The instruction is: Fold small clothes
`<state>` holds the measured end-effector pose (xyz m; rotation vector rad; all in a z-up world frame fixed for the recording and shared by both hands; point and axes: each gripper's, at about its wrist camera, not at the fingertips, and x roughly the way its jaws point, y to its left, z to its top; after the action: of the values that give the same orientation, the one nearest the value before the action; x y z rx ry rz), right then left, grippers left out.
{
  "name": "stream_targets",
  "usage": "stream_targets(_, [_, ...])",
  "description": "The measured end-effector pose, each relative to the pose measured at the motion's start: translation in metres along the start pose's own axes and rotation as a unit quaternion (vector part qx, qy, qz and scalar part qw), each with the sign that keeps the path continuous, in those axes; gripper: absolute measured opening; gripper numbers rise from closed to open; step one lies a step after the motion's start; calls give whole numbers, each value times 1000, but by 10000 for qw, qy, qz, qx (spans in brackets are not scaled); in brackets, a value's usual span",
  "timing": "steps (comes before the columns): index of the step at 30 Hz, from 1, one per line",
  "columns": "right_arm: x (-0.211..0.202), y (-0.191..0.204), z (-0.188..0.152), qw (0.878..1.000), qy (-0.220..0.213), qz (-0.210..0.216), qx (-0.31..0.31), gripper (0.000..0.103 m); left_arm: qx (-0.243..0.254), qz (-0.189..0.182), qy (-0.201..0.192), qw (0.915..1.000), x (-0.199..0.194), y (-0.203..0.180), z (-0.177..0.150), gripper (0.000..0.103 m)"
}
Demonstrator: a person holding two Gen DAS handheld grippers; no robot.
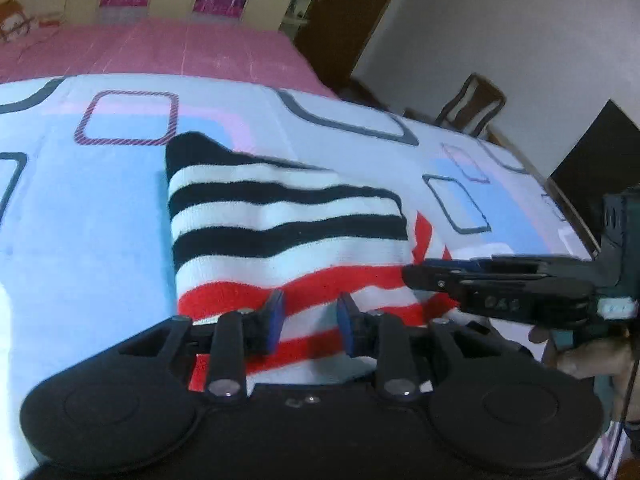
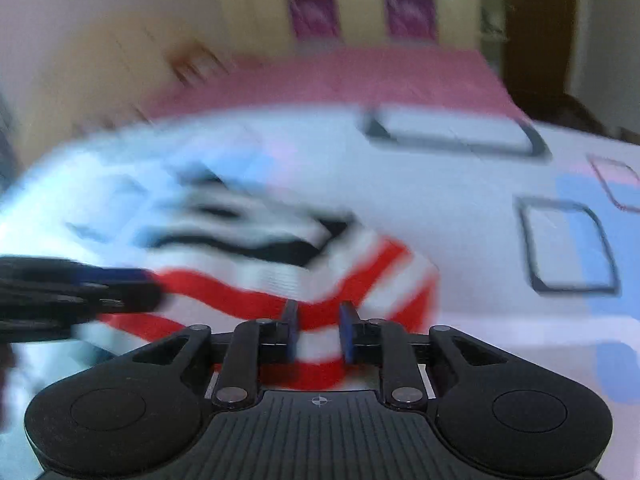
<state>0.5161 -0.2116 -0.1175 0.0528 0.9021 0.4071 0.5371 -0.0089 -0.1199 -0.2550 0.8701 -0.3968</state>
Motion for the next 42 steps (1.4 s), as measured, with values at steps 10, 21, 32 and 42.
stream_targets(10, [-56,18,-8,9992,-376,-134,12,28,420,-127,-313,9985,-55,-17,-14,26])
stream_targets(21, [-82,42,-91,9925,89,-734,-969,0,256,71,-69,9996,-71,-29,-90,23])
stream_targets(32, [-130,45,-98,9979,-340,-301,-462,0,288,402,50,9988,-89,-41,-100,21])
stream_targets(42, [-88,39,-113,9983,24,-459,-365,0,516,673,82,9964,-76,-45,-108,22])
